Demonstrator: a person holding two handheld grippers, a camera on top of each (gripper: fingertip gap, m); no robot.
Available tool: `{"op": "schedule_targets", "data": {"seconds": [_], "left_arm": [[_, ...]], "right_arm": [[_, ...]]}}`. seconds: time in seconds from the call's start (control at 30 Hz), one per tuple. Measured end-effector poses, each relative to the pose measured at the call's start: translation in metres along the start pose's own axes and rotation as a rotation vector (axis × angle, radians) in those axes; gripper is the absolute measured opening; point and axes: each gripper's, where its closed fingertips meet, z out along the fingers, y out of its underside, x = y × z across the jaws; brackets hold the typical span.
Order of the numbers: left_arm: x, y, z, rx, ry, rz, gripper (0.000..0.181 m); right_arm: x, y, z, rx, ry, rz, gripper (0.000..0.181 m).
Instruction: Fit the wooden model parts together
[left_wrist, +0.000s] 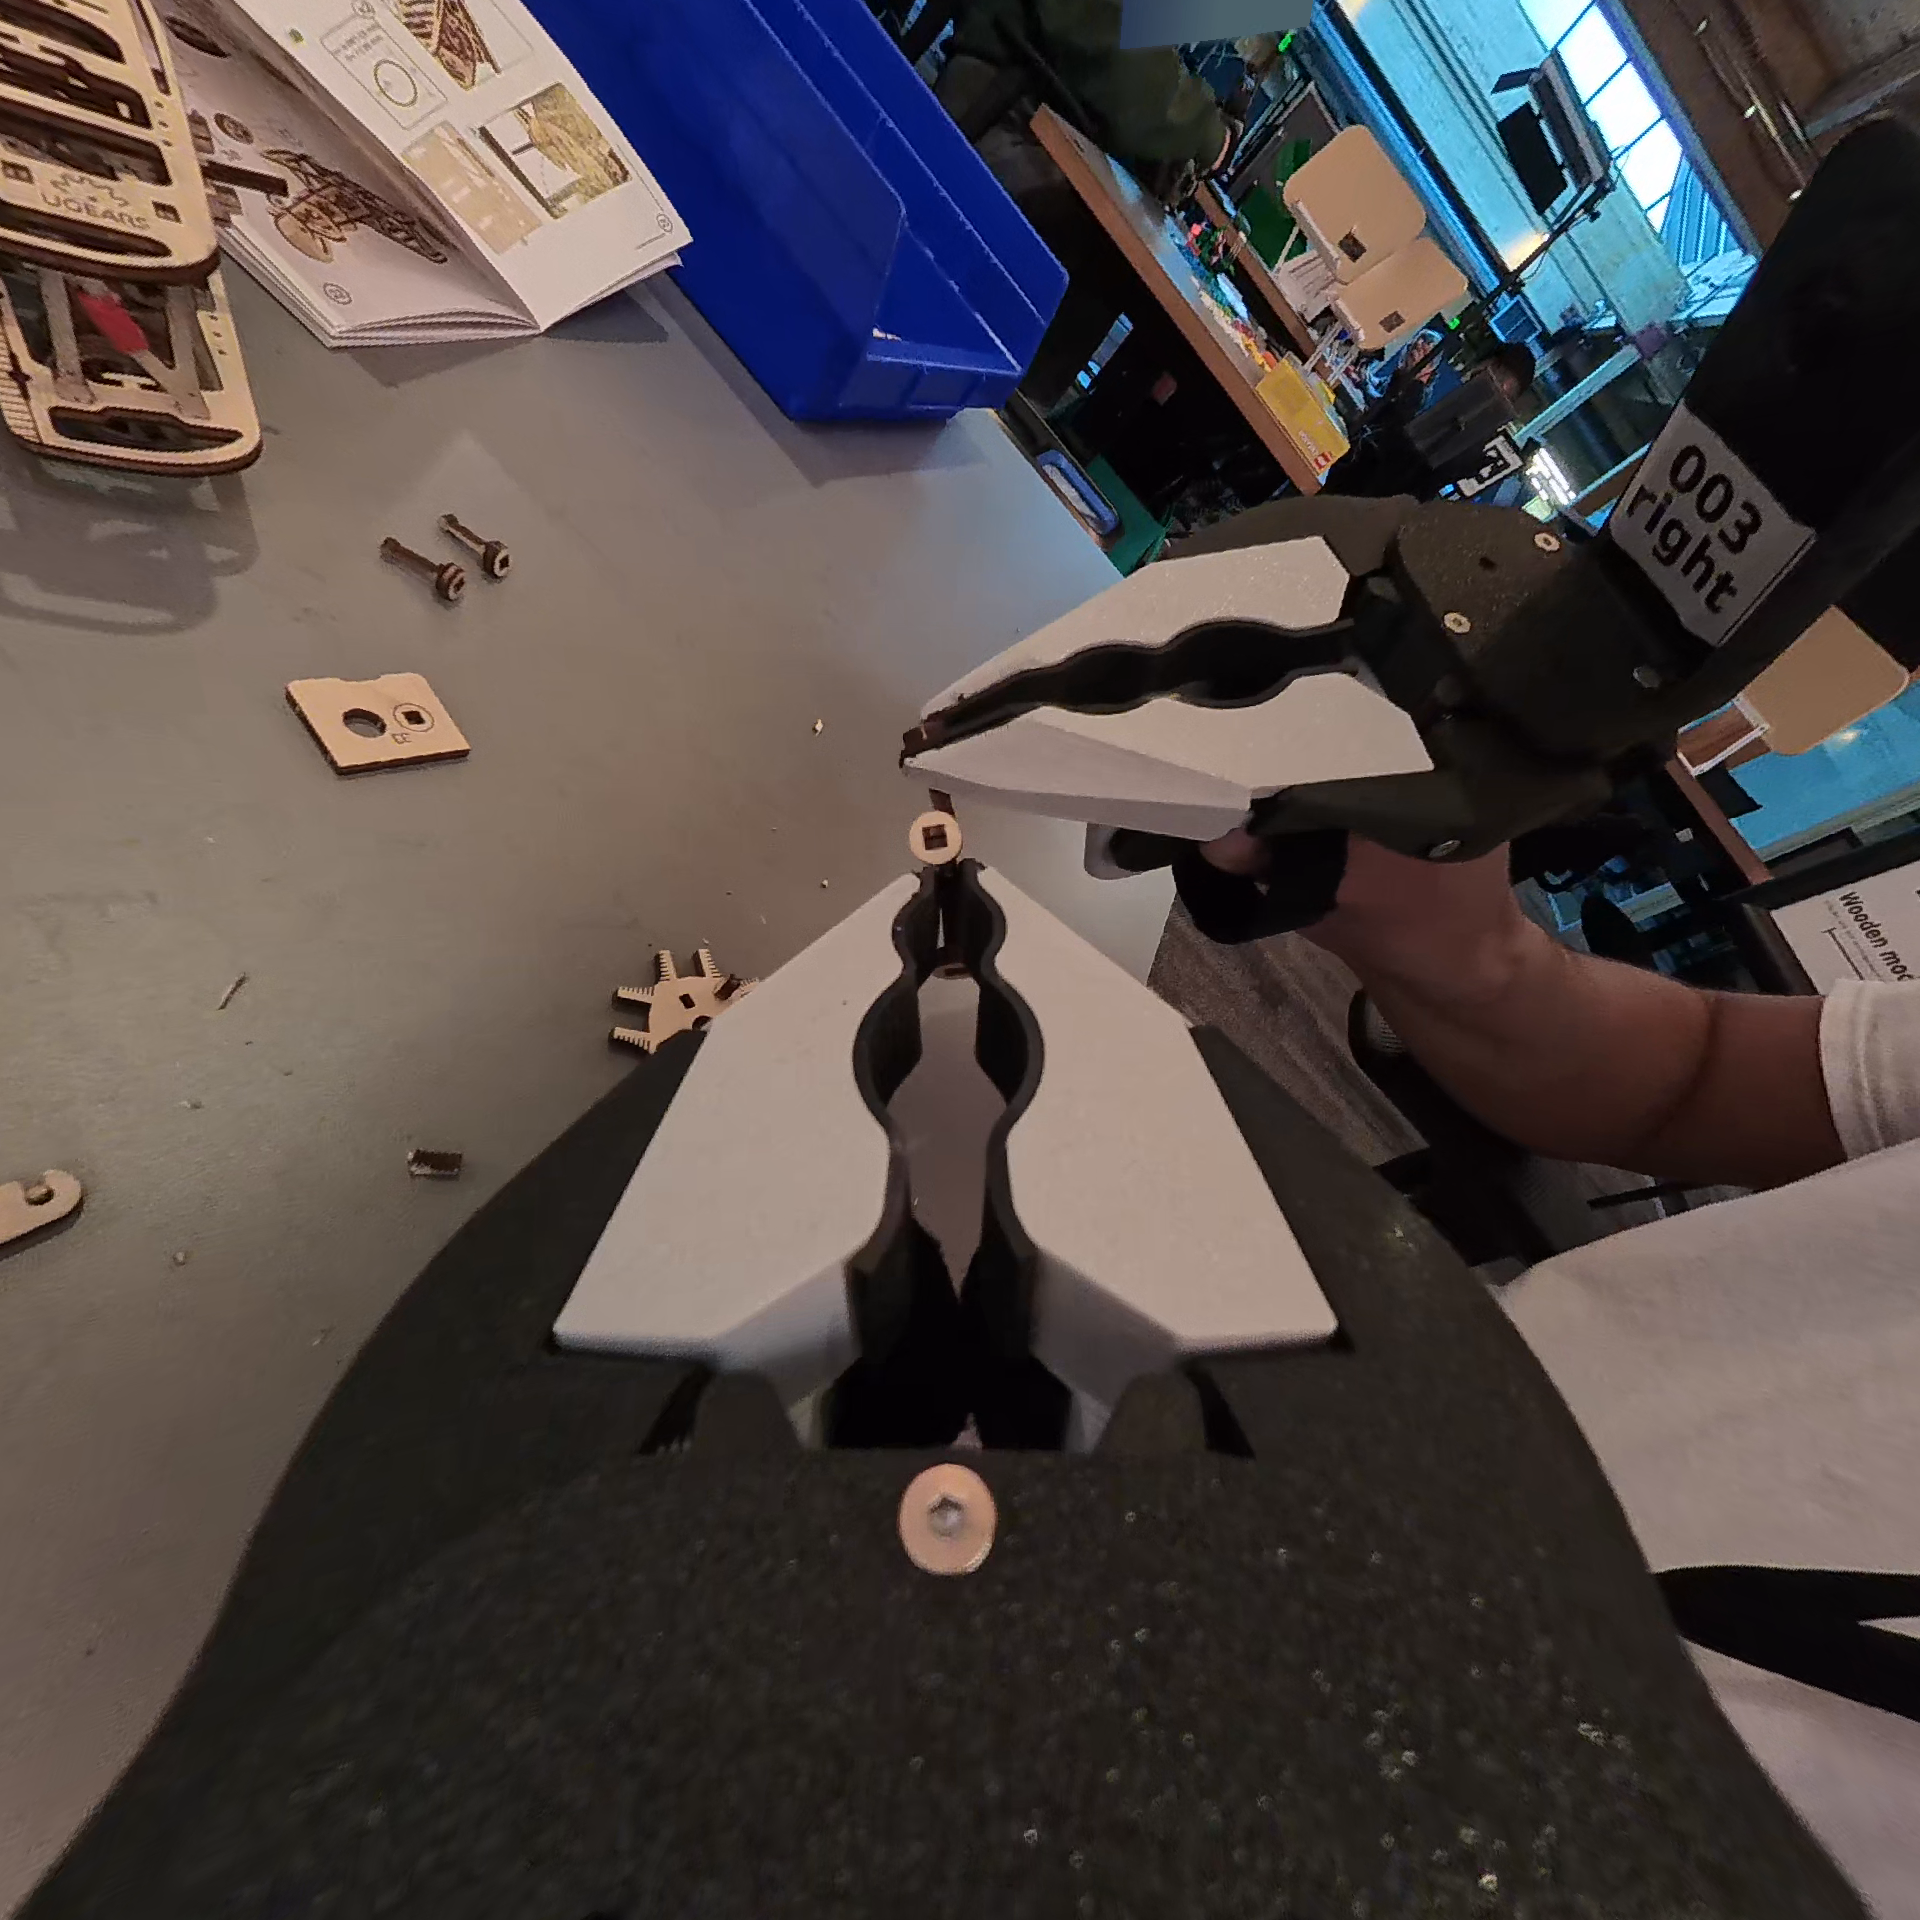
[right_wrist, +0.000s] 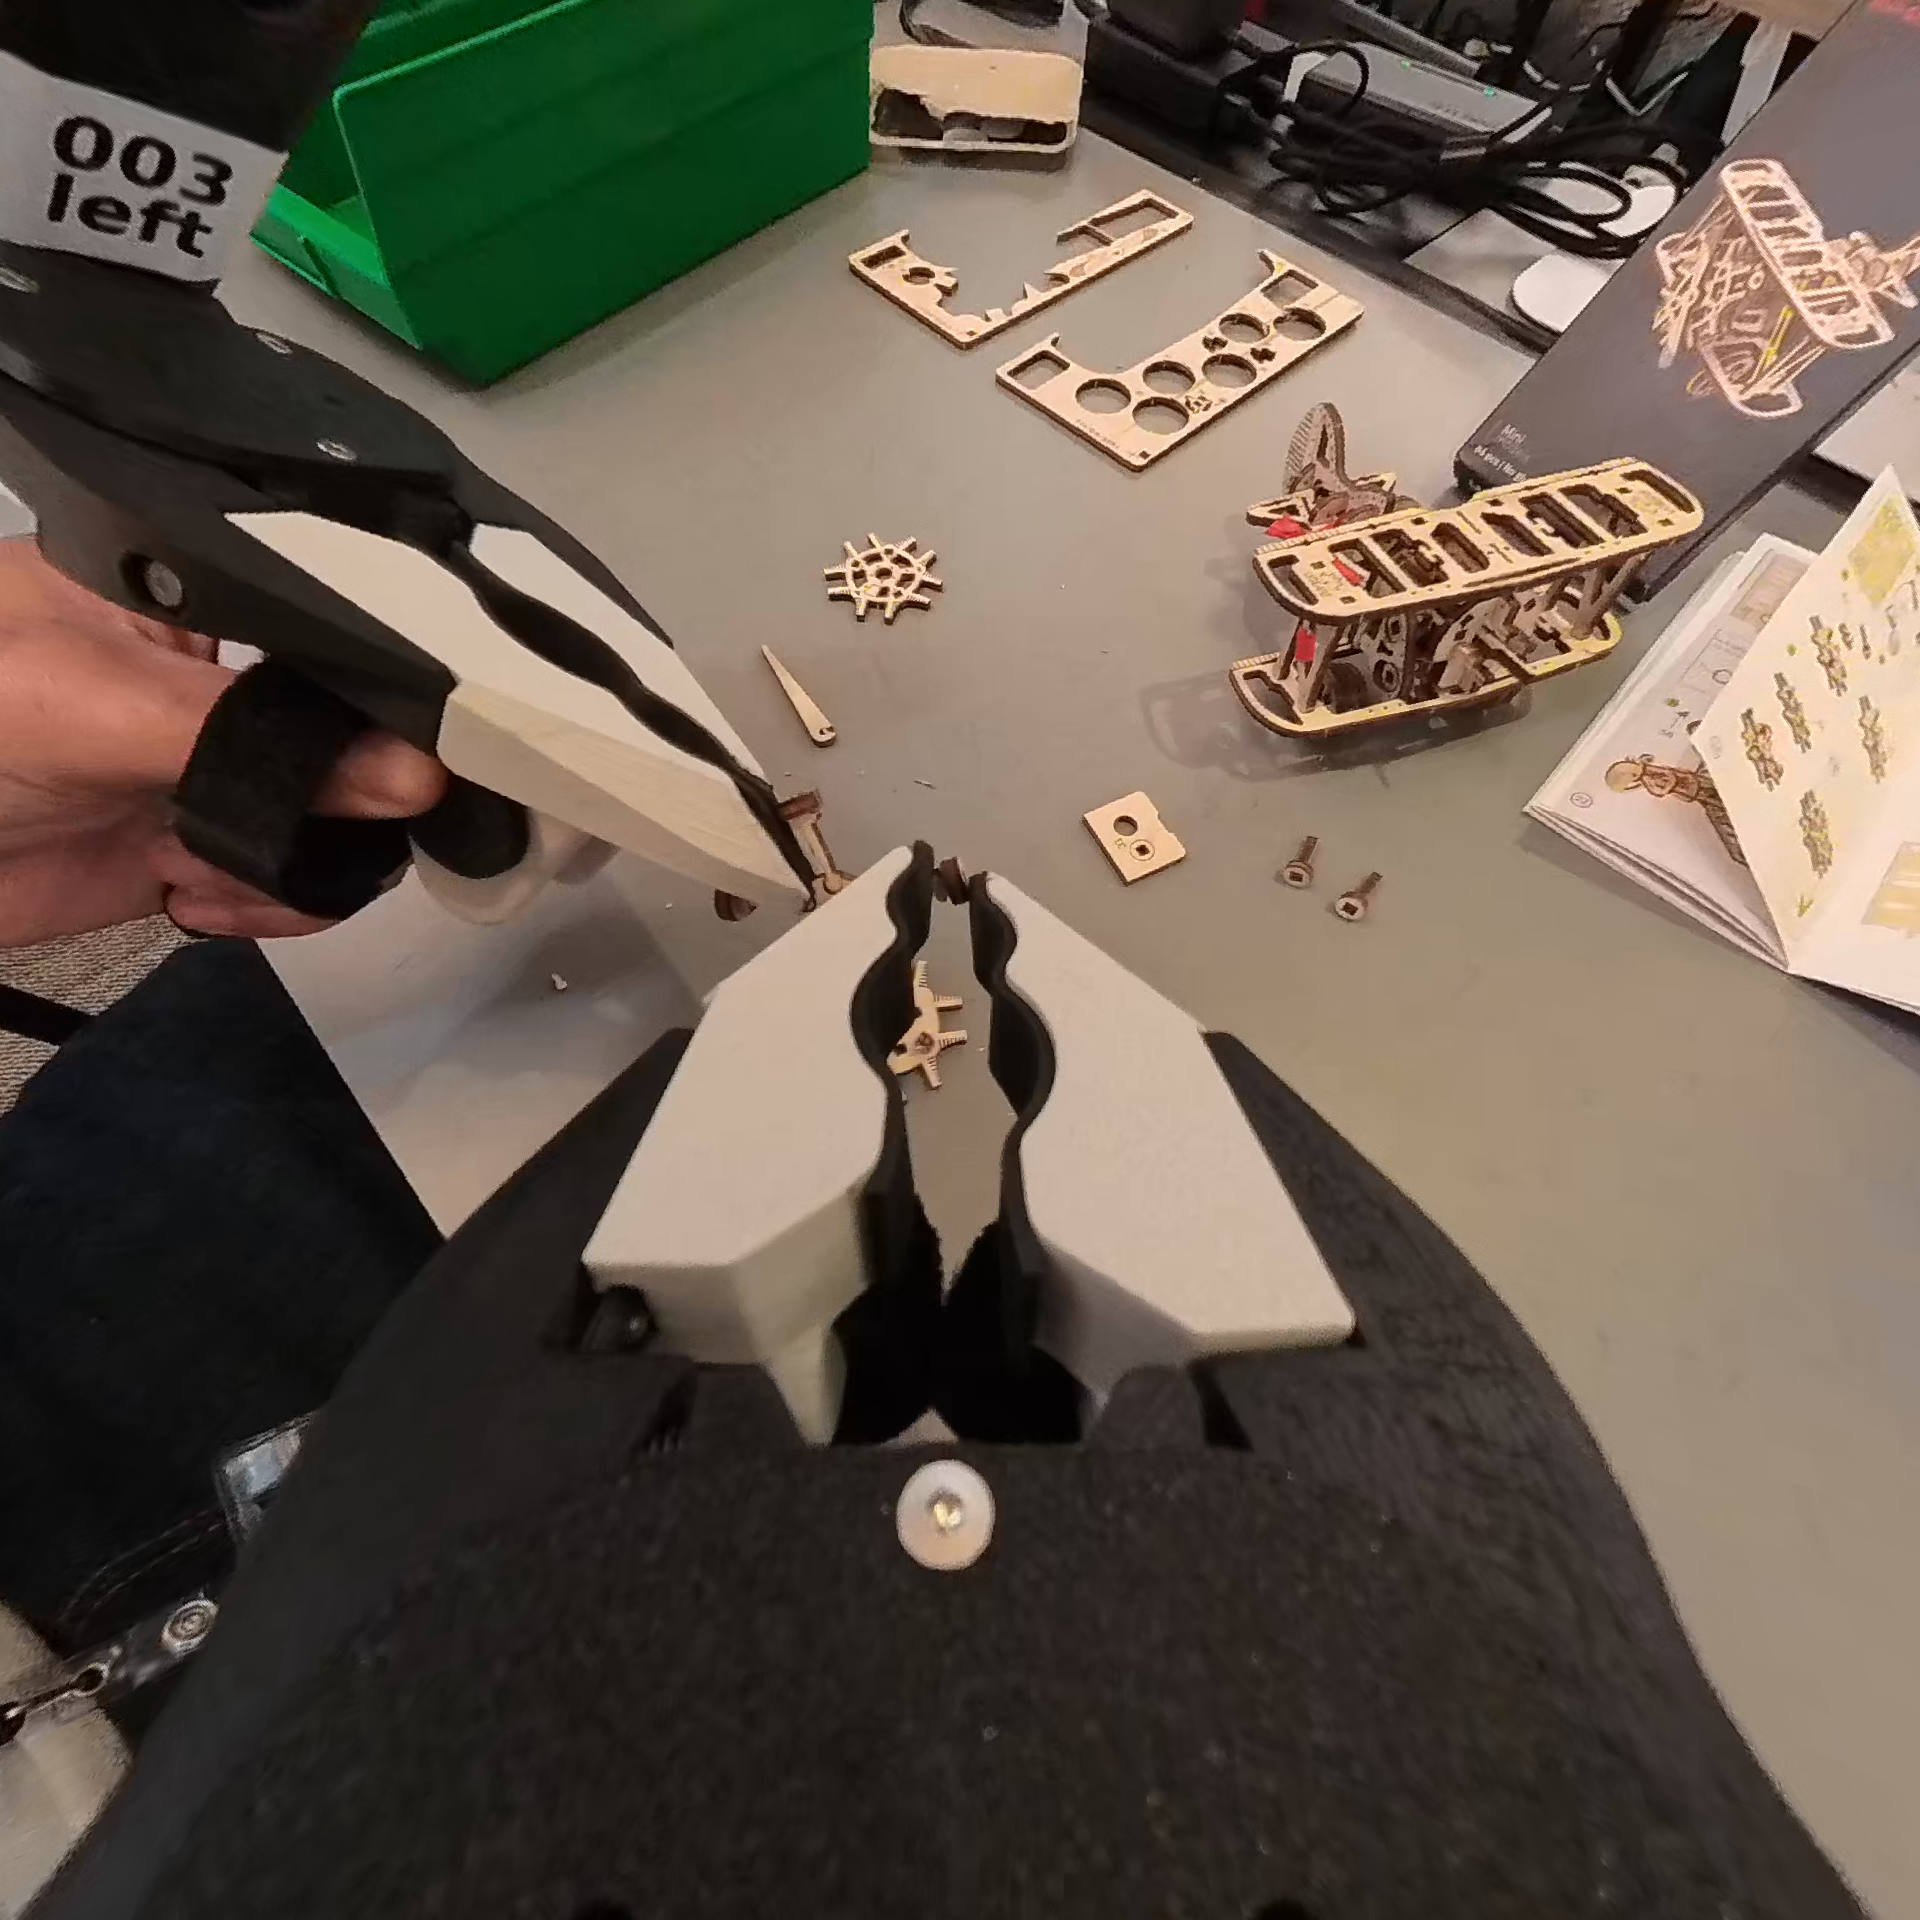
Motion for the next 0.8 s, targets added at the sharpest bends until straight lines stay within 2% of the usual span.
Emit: {"op": "schedule_targets", "data": {"seconds": [0.8], "left_arm": [[-0.0009,-0.0009,0.0001,0.000,-0.020,0.013,0.000]], "right_arm": [[-0.0015,0.0002,-0.0004,-0.007,-0.013,0.034,0.006]]}}
